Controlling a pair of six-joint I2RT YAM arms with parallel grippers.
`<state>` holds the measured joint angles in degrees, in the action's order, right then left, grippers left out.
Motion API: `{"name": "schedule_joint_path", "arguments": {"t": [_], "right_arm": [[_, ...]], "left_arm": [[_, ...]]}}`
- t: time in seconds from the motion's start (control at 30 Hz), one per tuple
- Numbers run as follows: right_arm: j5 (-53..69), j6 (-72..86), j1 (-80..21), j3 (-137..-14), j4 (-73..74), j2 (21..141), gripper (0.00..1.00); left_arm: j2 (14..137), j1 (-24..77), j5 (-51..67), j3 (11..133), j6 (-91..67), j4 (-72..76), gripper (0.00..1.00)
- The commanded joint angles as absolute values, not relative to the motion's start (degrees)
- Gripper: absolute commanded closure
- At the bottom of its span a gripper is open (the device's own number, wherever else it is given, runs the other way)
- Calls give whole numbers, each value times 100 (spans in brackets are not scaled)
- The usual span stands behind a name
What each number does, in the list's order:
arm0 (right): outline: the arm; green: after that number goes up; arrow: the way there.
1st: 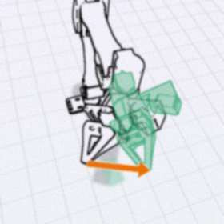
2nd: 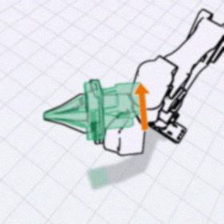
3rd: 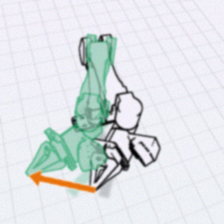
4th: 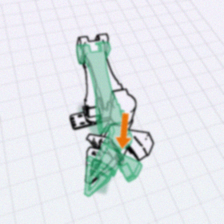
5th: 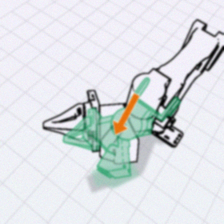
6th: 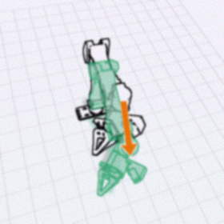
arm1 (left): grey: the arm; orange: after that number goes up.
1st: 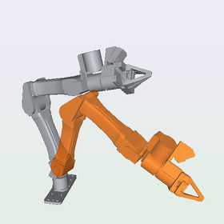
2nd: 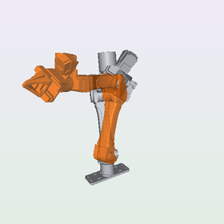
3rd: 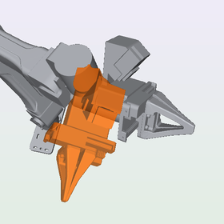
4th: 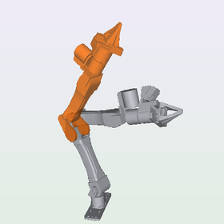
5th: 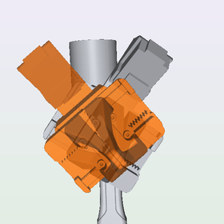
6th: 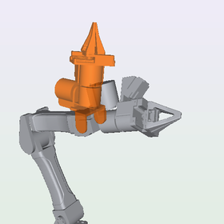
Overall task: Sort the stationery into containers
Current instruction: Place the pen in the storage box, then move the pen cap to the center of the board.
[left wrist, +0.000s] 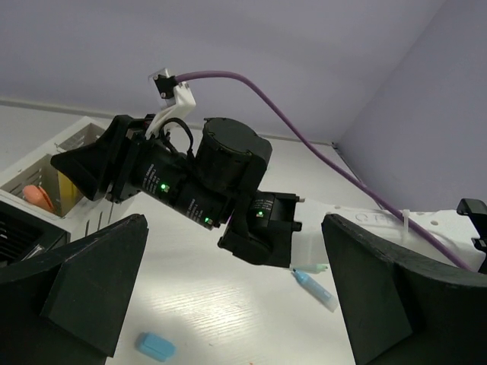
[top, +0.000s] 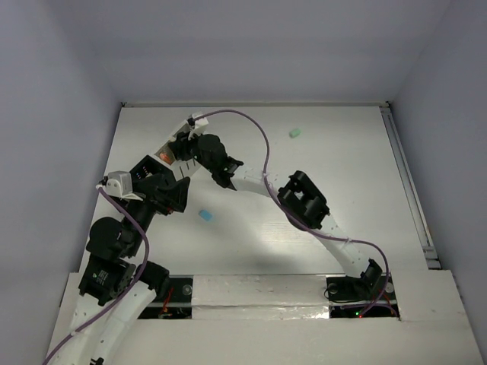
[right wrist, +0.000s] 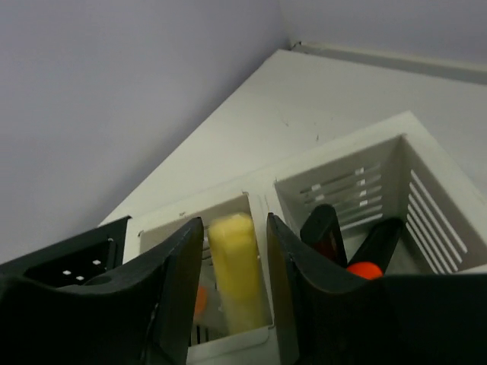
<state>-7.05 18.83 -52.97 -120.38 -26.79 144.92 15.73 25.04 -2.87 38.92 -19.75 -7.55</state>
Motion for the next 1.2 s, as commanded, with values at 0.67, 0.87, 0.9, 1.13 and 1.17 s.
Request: {"name": "schedule_joint_path", "arguments": {"t": [0.67, 0.87, 0.9, 1.13, 1.17], "right_arm": [[-615, 2513, -3104, -9703, -709, 11909, 84], [-712, 2514, -2102, -10115, 736, 12216, 66], [-695, 2514, -1900, -10142, 825, 12243, 60], [-343, 2522, -1433, -10230, 1230, 12550, 37], [-317, 2540, -1433, -10248, 1291, 12603, 37]], "left_arm": [[1722, 2259, 211, 3832, -1898, -316, 1], [1819, 2259, 263, 3814, -1916, -281, 1], [1828, 2259, 272, 3823, -1916, -273, 1], [1942, 2083, 422, 3806, -1934, -193, 1], [1968, 2083, 483, 3797, -1934, -185, 1]]}}
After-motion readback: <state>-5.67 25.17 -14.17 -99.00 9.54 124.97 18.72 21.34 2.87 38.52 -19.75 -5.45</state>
